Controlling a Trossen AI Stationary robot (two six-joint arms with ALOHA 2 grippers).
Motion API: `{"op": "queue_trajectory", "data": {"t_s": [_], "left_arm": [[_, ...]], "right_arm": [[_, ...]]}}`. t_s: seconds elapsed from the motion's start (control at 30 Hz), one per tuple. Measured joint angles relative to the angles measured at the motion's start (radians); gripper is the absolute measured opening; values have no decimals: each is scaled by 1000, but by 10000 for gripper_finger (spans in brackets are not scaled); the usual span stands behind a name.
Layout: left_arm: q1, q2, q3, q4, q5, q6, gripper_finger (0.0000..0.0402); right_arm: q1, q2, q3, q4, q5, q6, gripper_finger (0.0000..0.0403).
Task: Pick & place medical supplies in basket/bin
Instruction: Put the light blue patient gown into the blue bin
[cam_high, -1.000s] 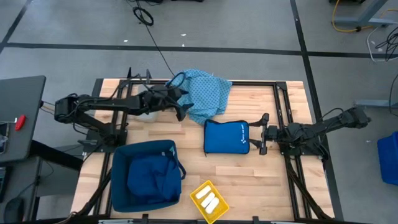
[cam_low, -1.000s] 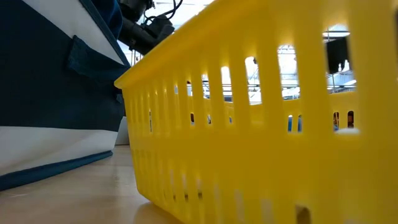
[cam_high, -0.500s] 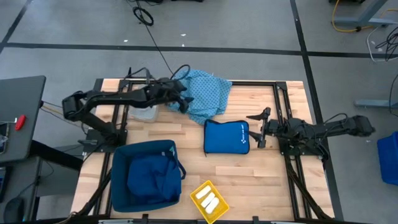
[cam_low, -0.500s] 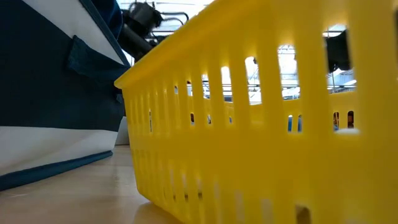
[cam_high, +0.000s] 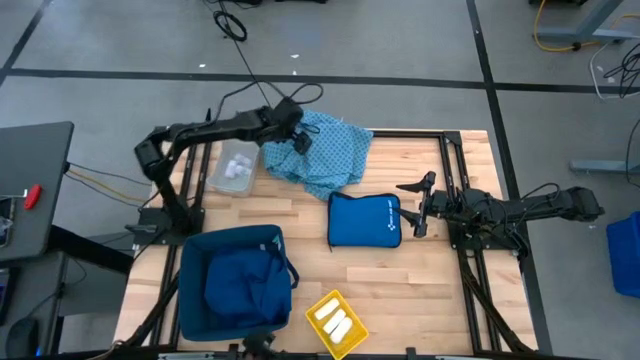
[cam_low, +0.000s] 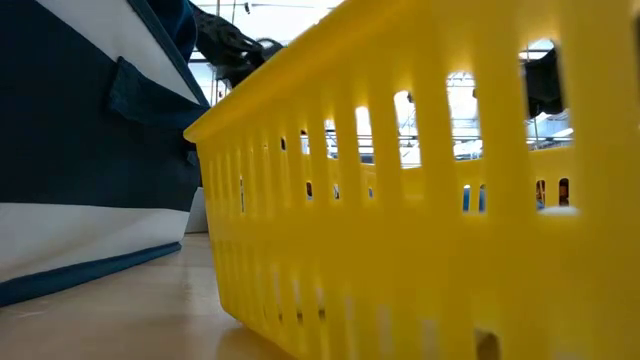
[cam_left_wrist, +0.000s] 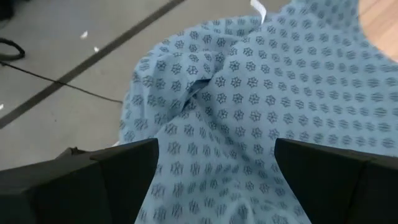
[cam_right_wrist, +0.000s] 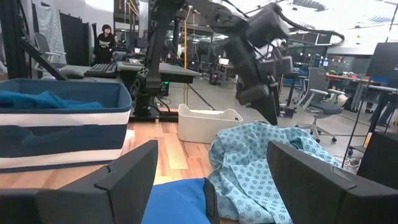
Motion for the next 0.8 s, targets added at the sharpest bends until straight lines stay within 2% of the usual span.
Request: {"op": "queue_trajectory", "data": {"t_s": [0.47, 0.8], "left_arm": [[106, 239, 344, -330, 101, -65, 324], [177, 268, 386, -425, 234, -72, 324]], "right_arm": [[0, 0, 0, -1, -28, -15, 309], [0, 0, 0, -21, -53, -19, 309]]}}
